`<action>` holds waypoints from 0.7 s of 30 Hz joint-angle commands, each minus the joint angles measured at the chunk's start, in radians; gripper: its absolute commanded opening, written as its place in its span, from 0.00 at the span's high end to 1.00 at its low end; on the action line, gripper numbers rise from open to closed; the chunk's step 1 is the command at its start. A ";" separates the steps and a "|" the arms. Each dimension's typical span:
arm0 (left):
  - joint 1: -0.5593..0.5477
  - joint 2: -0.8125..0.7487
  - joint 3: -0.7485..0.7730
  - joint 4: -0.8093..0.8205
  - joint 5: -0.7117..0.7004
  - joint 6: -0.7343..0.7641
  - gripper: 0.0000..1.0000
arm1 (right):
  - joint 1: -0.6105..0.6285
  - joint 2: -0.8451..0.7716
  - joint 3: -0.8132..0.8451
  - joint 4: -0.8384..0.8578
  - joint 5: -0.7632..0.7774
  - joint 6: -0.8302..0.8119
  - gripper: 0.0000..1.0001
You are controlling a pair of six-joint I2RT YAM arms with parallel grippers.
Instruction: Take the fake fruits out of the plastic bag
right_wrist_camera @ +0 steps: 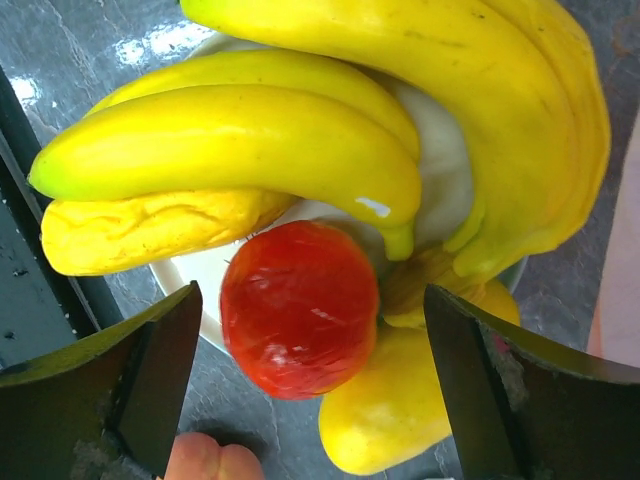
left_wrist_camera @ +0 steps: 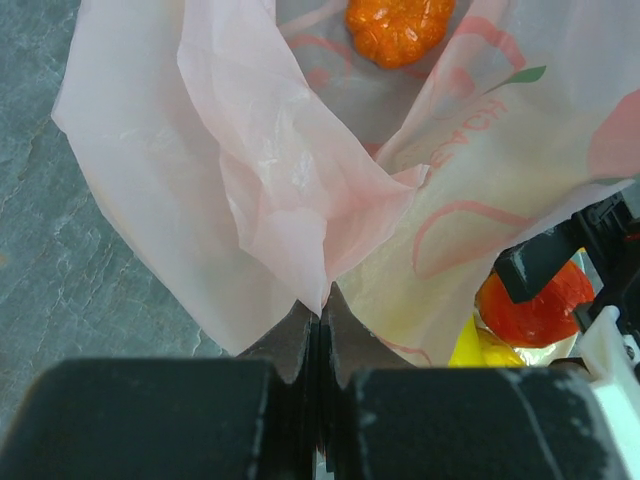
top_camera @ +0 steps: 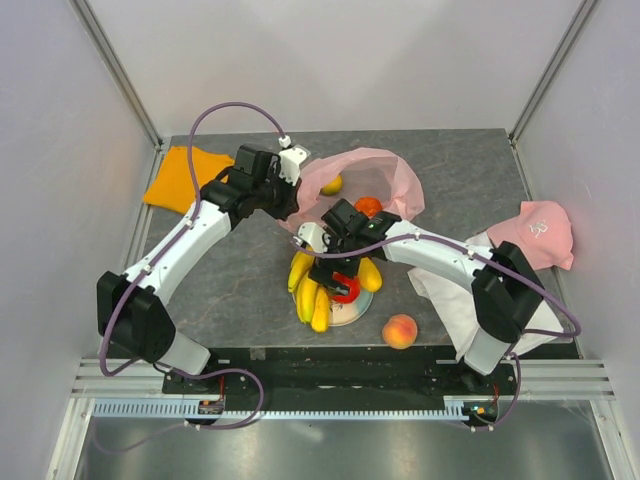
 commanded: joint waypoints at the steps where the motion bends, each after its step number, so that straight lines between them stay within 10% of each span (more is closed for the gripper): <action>1: 0.004 0.015 0.054 0.037 0.046 -0.006 0.99 | -0.008 -0.123 0.058 -0.025 0.043 0.042 0.02; 14: 0.002 0.041 0.096 0.037 0.072 -0.025 0.98 | -0.100 -0.576 -0.253 -0.409 0.087 -0.128 0.02; 21: 0.002 0.040 0.091 0.036 0.072 -0.025 0.99 | -0.094 -0.418 -0.270 -0.447 0.064 -0.141 0.02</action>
